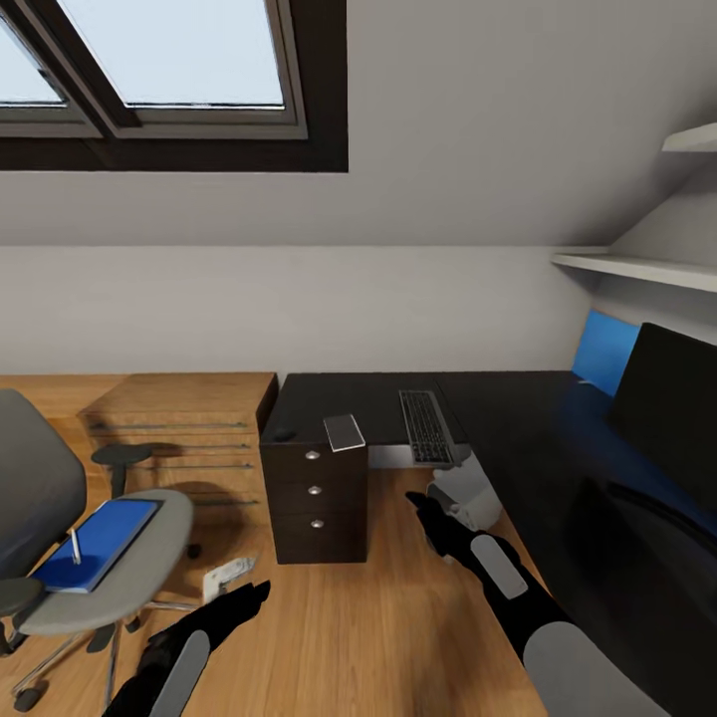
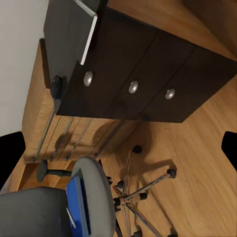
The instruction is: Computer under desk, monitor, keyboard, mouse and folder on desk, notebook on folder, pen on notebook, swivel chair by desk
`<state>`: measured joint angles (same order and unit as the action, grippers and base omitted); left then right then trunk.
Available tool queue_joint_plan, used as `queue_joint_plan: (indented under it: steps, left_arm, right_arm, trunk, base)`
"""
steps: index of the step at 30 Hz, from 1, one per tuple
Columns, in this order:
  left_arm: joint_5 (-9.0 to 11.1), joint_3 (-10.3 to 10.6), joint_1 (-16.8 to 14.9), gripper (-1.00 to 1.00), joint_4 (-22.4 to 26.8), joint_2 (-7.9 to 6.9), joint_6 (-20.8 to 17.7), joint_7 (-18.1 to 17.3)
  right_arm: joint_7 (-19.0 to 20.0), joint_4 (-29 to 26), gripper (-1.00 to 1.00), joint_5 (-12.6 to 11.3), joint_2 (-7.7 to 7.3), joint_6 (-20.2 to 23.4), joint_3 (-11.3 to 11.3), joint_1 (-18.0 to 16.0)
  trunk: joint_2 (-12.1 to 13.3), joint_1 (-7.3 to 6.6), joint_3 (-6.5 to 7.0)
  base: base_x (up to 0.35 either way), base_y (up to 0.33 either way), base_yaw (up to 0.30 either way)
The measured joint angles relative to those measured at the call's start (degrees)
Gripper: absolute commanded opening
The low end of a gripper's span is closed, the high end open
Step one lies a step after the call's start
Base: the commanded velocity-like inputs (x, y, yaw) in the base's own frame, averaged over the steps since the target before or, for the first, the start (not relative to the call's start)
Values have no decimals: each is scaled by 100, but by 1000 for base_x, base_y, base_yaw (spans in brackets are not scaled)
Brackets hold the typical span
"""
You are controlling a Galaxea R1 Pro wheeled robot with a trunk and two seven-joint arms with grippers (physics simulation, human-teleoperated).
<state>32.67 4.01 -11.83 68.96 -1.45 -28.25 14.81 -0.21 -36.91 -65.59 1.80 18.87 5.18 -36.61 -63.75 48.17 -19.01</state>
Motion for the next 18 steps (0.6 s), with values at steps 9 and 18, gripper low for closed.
queue_joint_plan:
  steps: [9, 18]
  left_arm:
    - [214, 194, 1, 100, 1953, 465, -1204, 837]
    - [211, 206, 1, 100, 1647, 530, -1323, 887]
  right_arm:
    - [13, -29, 100, -25, -123, 18, -10, 0]
    - [24, 8, 100, -118, -229, 21, -147, 0]
  trunk:
    - [-361, 198, -162]
    - [-722, 396, -324]
  base:
    - [0, 0, 0]
    - [0, 0, 0]
